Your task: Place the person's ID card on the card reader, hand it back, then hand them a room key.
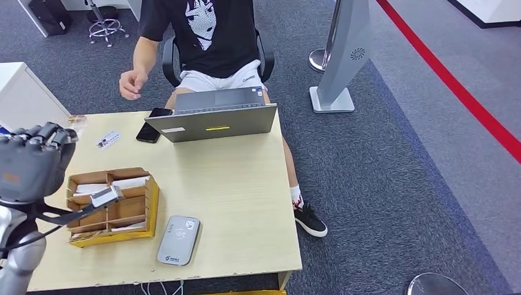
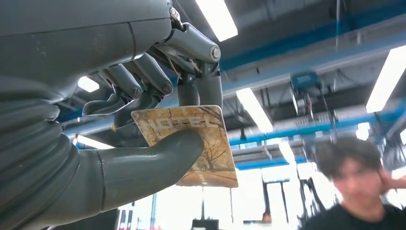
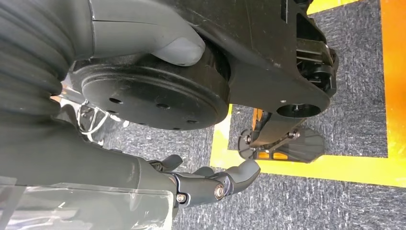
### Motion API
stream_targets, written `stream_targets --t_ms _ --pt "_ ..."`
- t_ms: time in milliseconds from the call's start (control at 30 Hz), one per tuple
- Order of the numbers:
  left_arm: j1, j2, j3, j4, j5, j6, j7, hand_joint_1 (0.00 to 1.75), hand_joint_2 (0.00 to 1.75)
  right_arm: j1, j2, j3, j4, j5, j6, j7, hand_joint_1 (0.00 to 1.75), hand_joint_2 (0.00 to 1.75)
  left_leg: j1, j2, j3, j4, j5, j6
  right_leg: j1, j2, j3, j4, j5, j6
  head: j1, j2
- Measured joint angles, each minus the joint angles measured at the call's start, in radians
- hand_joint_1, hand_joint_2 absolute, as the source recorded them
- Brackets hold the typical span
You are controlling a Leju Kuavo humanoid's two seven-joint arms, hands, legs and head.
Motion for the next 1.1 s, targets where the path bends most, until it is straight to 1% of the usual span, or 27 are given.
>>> stream_targets --t_ms 67,133,267,333,467,767,800,900,933,1000,1100 --pt "-0.059 0.007 0.000 0.020 0.003 -0.019 0.009 1.75 1.75 0.000 -0.001 0.005 0.000 0.003 0.002 0.000 0.00 1.75 0.000 0.001 0.000 0.000 0.000 0.000 0.000 0.001 0.000 0.000 0.000 0.000 0.000 0.000" --pt "-0.124 0.009 -0.001 0.074 0.003 -0.042 0.028 1.75 1.75 -0.002 -0.002 0.012 0.000 0.012 0.009 0.001 0.00 1.75 0.000 0.000 0.000 0.000 0.000 0.000 0.000 0.000 -0.001 0.000 0.000 0.000 0.000 0.000" --pt "-0.279 0.008 -0.006 0.274 0.004 -0.054 0.043 1.75 1.75 -0.006 -0.005 0.030 0.000 0.026 0.021 0.002 0.00 1.75 0.000 0.001 0.000 0.000 0.000 0.000 0.000 0.001 -0.001 0.000 0.001 -0.001 0.000 0.000" --pt "-0.329 0.007 -0.012 0.356 0.006 -0.047 0.040 1.75 1.75 -0.007 -0.006 0.036 0.000 0.029 0.023 0.002 0.00 1.75 0.000 0.002 0.000 0.000 0.000 0.000 0.000 0.003 -0.001 0.000 0.001 -0.001 0.000 0.000" --pt "-0.375 0.003 -0.023 0.455 0.008 -0.039 0.037 1.75 1.75 -0.008 -0.007 0.045 0.000 0.030 0.025 0.002 0.00 1.75 0.000 0.003 0.000 0.000 0.000 0.000 0.000 0.004 -0.001 0.000 0.001 -0.001 0.000 0.000" --pt "-0.411 -0.008 -0.042 0.562 0.004 -0.053 0.049 1.75 1.75 -0.011 -0.010 0.052 0.000 0.032 0.031 0.010 0.00 1.75 0.000 0.006 -0.001 0.000 0.000 0.000 0.000 0.007 -0.004 0.000 0.001 -0.001 0.000 0.000" --pt "-0.412 -0.009 -0.045 0.574 0.003 -0.050 0.049 1.42 1.75 -0.011 -0.010 0.052 0.000 0.032 0.030 0.012 0.00 1.75 0.000 0.006 -0.001 0.000 0.000 0.000 0.000 0.007 -0.004 0.000 0.001 -0.001 0.000 0.000" --pt "-0.410 -0.011 -0.047 0.596 0.001 -0.036 0.046 0.11 1.75 -0.012 -0.010 0.054 0.000 0.032 0.030 0.015 0.00 1.75 0.000 0.007 -0.001 0.000 -0.001 0.000 0.000 0.008 -0.004 0.000 0.001 -0.001 0.000 0.000" --pt "-0.408 -0.011 -0.048 0.599 0.004 -0.028 0.043 0.00 1.75 -0.012 -0.010 0.055 0.000 0.032 0.030 0.015 0.00 1.75 0.000 0.006 -0.001 0.000 -0.001 0.000 0.000 0.008 -0.004 0.000 0.001 -0.001 0.000 0.000" --pt "-0.394 -0.011 -0.048 0.598 0.016 -0.005 0.034 0.00 1.75 -0.012 -0.010 0.056 0.000 0.031 0.029 0.015 0.00 1.75 0.000 0.006 -0.001 0.000 -0.001 0.000 0.000 0.007 -0.004 0.000 0.001 -0.001 0.000 0.000" --pt "-0.353 -0.011 -0.048 0.571 0.031 0.033 0.019 0.00 1.75 -0.012 -0.010 0.056 0.000 0.030 0.027 0.016 0.00 1.75 0.000 0.006 -0.002 0.000 -0.001 0.000 0.000 0.007 -0.004 0.000 0.000 0.000 0.000 0.000"
